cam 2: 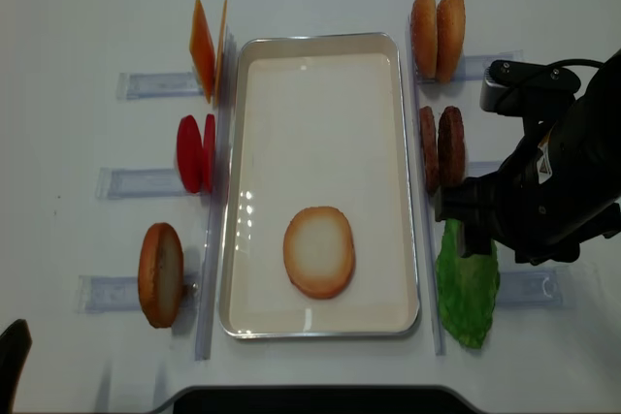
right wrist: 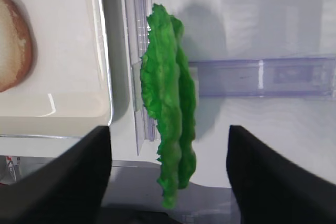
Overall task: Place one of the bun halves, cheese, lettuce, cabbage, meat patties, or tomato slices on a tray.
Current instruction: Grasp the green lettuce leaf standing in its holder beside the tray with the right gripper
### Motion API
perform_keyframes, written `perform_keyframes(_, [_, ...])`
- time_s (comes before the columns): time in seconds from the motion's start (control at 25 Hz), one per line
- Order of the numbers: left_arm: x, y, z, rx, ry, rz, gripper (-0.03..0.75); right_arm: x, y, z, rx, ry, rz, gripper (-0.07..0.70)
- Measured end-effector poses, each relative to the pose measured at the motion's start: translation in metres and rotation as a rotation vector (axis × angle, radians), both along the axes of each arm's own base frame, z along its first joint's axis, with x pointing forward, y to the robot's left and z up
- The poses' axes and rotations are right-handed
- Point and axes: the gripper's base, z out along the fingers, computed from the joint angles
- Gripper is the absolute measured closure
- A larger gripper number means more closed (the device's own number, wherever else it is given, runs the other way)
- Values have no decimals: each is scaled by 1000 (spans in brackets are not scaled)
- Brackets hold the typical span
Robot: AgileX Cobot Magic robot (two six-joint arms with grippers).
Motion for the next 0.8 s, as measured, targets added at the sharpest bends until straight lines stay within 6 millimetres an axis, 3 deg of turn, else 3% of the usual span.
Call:
perform_keyframes(0.44, [0, 0, 0, 0, 0, 0, 118, -1, 1, 0, 17, 12, -6, 320])
perform_keyframes(0.8, [0, 0, 0, 0, 0, 0, 118, -1, 1, 0, 17, 13, -11, 503])
